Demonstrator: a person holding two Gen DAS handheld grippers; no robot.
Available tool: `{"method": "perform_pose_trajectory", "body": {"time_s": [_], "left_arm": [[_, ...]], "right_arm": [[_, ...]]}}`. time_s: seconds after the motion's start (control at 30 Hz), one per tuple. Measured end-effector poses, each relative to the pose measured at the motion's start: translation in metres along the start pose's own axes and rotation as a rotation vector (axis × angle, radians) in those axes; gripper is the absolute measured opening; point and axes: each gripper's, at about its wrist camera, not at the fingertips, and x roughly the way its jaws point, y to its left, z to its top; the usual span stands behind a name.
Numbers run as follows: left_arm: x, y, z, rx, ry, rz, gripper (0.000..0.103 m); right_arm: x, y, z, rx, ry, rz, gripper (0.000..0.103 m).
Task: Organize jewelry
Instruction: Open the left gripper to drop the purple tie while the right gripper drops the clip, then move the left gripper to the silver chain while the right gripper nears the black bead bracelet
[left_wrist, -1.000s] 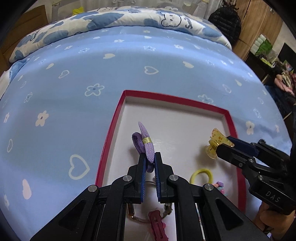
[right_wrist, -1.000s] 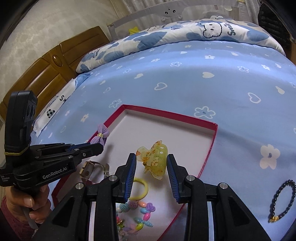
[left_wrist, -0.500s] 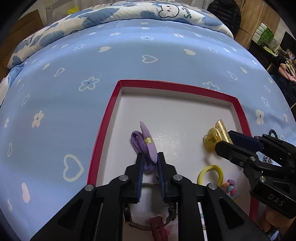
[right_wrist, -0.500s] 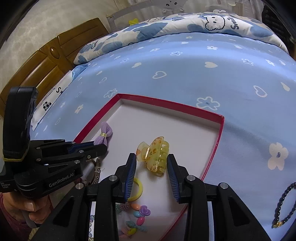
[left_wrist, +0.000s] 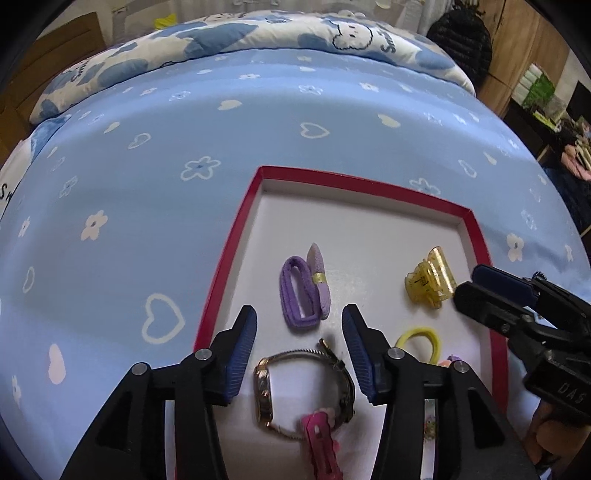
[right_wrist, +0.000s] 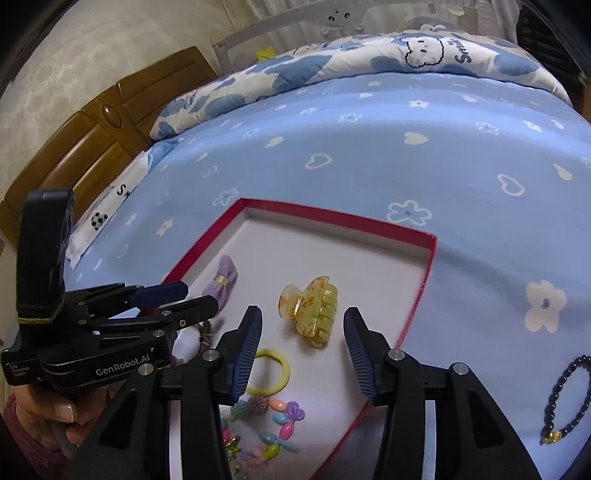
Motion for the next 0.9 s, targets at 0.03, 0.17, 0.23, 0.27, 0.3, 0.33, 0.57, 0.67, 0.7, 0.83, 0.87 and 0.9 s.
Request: {"method": "perform_pose_trajectory", "body": {"time_s": [0.03, 0.17, 0.23, 0.27, 0.3, 0.33, 0.57, 0.67, 0.7, 0.83, 0.87, 0.9], "left_arm": [[-0.003, 0.001, -0.002, -0.007, -0.005, -0.004, 0.051], [-0.024, 0.012, -0.014, -0.076, -0.046, -0.038, 0.056], [-0.035, 0.014, -0.021, -0.108, -0.063, -0.059, 0.056], [-0.041, 0.016, -0.025, -0.126, -0.076, -0.073, 0.056], [-0.047, 0.018, -0.028, -0.142, -0.088, -0.085, 0.057], [-0.051, 0.019, -0.031, -0.151, -0.095, -0.092, 0.058], [-0.085, 0.021, -0.056, -0.199, -0.138, -0.146, 0.061], [-0.095, 0.014, -0.065, -0.191, -0.140, -0.163, 0.063], [-0.098, 0.012, -0.067, -0.187, -0.140, -0.168, 0.064], [-0.108, -0.001, -0.077, -0.157, -0.137, -0.186, 0.065], [-0.109, -0.003, -0.077, -0.152, -0.135, -0.190, 0.065], [-0.111, -0.006, -0.079, -0.145, -0.133, -0.195, 0.065]], "right_arm": [[-0.004, 0.000, -0.001, 0.004, -0.008, 0.001, 0.048], [-0.025, -0.002, -0.005, 0.027, -0.048, 0.003, 0.048], [-0.039, -0.004, -0.009, 0.041, -0.072, 0.003, 0.052], [-0.044, -0.005, -0.011, 0.048, -0.082, 0.003, 0.053], [-0.049, -0.006, -0.013, 0.055, -0.090, 0.003, 0.053], [-0.054, -0.007, -0.015, 0.061, -0.099, 0.001, 0.054], [-0.090, -0.020, -0.037, 0.119, -0.148, -0.011, 0.057], [-0.103, -0.027, -0.048, 0.143, -0.158, -0.021, 0.058], [-0.107, -0.029, -0.051, 0.149, -0.160, -0.024, 0.058], [-0.123, -0.038, -0.065, 0.162, -0.162, -0.045, 0.058], [-0.128, -0.040, -0.069, 0.165, -0.162, -0.054, 0.058], [-0.131, -0.042, -0.072, 0.167, -0.163, -0.060, 0.058]]}}
